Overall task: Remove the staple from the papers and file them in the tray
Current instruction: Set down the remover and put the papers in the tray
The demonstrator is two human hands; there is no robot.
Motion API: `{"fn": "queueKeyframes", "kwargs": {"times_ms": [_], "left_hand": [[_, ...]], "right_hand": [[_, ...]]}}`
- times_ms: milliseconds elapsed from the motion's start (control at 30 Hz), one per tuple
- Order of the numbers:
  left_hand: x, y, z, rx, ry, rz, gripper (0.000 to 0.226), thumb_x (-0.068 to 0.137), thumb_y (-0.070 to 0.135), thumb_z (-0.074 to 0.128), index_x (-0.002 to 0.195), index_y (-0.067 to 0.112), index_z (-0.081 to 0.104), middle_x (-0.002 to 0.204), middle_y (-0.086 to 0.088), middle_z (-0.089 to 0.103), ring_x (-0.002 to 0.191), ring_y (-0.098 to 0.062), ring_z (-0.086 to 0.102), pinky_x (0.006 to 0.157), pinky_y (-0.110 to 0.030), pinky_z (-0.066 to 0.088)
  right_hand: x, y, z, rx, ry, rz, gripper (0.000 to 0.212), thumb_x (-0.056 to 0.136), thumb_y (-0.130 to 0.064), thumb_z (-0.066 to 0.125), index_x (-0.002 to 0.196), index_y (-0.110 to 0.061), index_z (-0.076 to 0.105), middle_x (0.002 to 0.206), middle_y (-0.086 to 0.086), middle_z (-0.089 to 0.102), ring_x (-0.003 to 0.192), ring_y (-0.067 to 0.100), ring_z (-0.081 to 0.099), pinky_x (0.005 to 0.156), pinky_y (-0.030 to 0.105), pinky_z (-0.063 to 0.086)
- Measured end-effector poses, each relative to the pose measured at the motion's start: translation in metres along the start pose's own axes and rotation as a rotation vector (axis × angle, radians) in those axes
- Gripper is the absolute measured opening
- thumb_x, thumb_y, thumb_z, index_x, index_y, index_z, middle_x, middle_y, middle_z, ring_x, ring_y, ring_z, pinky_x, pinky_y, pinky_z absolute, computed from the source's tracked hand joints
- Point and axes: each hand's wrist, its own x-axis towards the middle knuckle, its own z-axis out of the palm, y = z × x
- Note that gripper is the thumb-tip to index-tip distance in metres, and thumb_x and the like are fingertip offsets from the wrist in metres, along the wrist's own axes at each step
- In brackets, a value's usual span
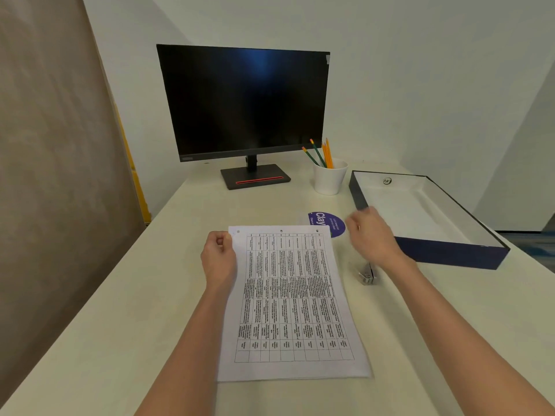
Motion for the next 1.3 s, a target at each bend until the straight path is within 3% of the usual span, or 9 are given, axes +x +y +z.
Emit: {"fn": "queueKeyframes", "kwargs": {"times_ms": [67,167,233,400,567,767,967,1167,1300], "left_hand": [[-0.001,0.001,-0.002,-0.02,-0.003,-0.008,0.011,0.097,0.017,0.046,0.094,0.013,0.056,0.087,-0.001,0.055,0.077,-0.018,0.05,0.074,-0.028,0.038],[-0.002,0.002,-0.002,-0.036,-0.002,-0.013,0.011,0.097,0.017,0.046,0.094,0.012,0.056,0.084,0.002,0.054,0.077,-0.017,0.05,0.074,-0.027,0.037],[-0.001,0.001,-0.002,-0.045,-0.004,-0.02,0.011,0.097,0.018,0.047,0.094,0.013,0.056,0.082,0.003,0.054,0.076,-0.018,0.05,0.073,-0.028,0.038],[-0.001,0.003,-0.002,-0.041,0.014,-0.025,0.01,0.097,0.017,0.047,0.094,0.014,0.056,0.087,0.001,0.055,0.078,-0.017,0.05,0.075,-0.028,0.038],[-0.001,0.002,-0.002,-0.03,0.018,-0.02,0.01,0.096,0.017,0.047,0.093,0.013,0.056,0.08,0.009,0.052,0.077,-0.018,0.051,0.075,-0.028,0.039],[-0.002,0.003,-0.002,-0.019,0.026,-0.019,0.01,0.096,0.017,0.047,0.093,0.014,0.056,0.081,0.005,0.053,0.077,-0.018,0.051,0.073,-0.028,0.038],[-0.003,0.004,-0.002,-0.013,0.032,-0.009,0.011,0.096,0.016,0.046,0.091,0.013,0.055,0.078,0.009,0.052,0.074,-0.018,0.05,0.072,-0.027,0.037],[-0.003,0.005,-0.002,0.002,0.037,-0.011,0.011,0.096,0.016,0.046,0.092,0.012,0.056,0.078,0.007,0.052,0.072,-0.018,0.049,0.07,-0.027,0.036],[-0.003,0.005,-0.001,0.012,0.035,-0.014,0.014,0.097,0.017,0.045,0.097,0.01,0.056,0.079,0.006,0.052,0.07,-0.017,0.049,0.066,-0.029,0.038]], "right_hand": [[0.021,-0.01,0.01,0.403,0.004,0.094,0.035,0.098,-0.032,0.042,0.096,-0.005,0.063,0.105,0.014,0.065,0.098,0.029,0.061,0.087,0.039,0.049],[0.041,-0.012,0.027,0.931,-0.353,0.33,0.038,0.096,-0.036,0.049,0.111,-0.003,0.06,0.112,0.014,0.066,0.101,0.025,0.064,0.083,0.033,0.052],[0.045,-0.009,0.033,1.068,-0.509,0.331,0.036,0.092,-0.022,0.058,0.118,0.003,0.06,0.113,0.018,0.065,0.101,0.025,0.063,0.084,0.032,0.051],[0.051,0.002,0.038,1.085,-0.572,0.292,0.03,0.087,0.004,0.058,0.117,0.0,0.062,0.11,0.019,0.068,0.1,0.028,0.066,0.087,0.036,0.054],[0.056,0.005,0.037,0.979,-0.557,0.282,0.023,0.085,0.004,0.062,0.107,-0.002,0.065,0.107,0.017,0.069,0.103,0.029,0.065,0.088,0.037,0.053],[0.052,0.006,0.036,0.908,-0.583,0.293,0.016,0.087,-0.002,0.064,0.102,0.001,0.059,0.102,0.017,0.07,0.093,0.025,0.067,0.09,0.039,0.053],[0.053,0.002,0.042,1.171,-0.545,0.453,0.025,0.097,-0.02,0.051,0.114,-0.003,0.056,0.102,0.015,0.063,0.091,0.027,0.064,0.077,0.037,0.054],[0.046,0.0,0.041,1.045,-0.558,0.395,0.028,0.093,-0.006,0.054,0.119,0.003,0.056,0.109,0.018,0.068,0.1,0.029,0.066,0.085,0.041,0.054],[0.038,0.002,0.041,1.074,-0.576,0.445,0.028,0.092,-0.002,0.052,0.119,0.003,0.055,0.109,0.018,0.067,0.096,0.028,0.066,0.079,0.039,0.056]]}}
